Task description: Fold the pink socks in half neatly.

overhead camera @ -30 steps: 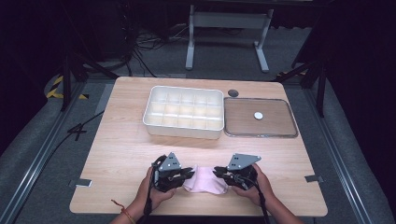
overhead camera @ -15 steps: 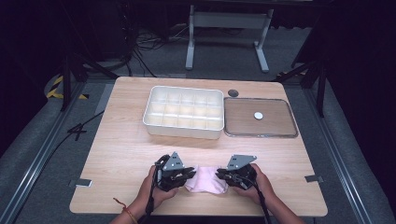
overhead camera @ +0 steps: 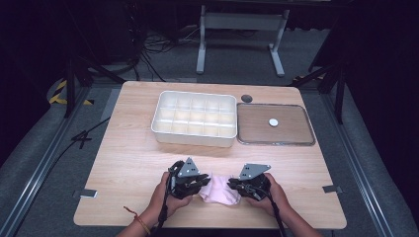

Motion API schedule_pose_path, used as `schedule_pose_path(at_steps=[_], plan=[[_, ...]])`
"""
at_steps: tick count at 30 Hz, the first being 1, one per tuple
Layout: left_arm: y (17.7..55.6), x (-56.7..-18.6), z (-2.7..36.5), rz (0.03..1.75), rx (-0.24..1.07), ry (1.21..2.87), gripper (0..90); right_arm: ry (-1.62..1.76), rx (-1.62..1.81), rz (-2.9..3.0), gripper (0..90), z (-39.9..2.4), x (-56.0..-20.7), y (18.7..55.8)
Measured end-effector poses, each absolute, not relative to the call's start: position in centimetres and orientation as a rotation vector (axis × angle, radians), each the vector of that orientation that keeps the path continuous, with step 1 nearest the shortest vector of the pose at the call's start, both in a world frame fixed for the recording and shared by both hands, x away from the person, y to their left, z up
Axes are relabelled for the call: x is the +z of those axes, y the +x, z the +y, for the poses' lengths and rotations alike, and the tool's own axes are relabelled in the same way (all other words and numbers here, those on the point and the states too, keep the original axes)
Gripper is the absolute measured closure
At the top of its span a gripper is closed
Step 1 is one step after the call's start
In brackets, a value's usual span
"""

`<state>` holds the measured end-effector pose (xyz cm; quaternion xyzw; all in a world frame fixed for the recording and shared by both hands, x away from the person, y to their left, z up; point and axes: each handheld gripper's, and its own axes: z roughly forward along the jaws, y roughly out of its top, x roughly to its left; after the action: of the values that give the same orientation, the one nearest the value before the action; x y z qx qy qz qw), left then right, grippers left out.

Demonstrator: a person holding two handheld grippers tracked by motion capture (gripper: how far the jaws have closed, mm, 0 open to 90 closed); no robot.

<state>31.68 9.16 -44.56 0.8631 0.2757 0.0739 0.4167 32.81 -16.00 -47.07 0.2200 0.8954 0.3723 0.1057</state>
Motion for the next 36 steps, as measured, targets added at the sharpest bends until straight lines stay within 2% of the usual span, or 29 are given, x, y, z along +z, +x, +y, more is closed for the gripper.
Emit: schedule_pose_path(at_steps=[18, 26, 36], plan=[[31.2, -44.9, 5.7, 0.609, 0.242, 2.273, 80.8, 0.663, 1.1, 2.624, 81.6, -15.9, -47.0, 32.9], [31.3, -44.9, 5.7, 0.607, 0.233, 2.279, 80.8, 0.681, 1.147, 2.643, 74.8, -17.2, -46.0, 32.9], [31.4, -44.6, 5.0, 0.607, 0.224, 2.269, 79.8, 0.696, 1.1, 2.676, 76.9, -16.6, -46.9, 33.2]])
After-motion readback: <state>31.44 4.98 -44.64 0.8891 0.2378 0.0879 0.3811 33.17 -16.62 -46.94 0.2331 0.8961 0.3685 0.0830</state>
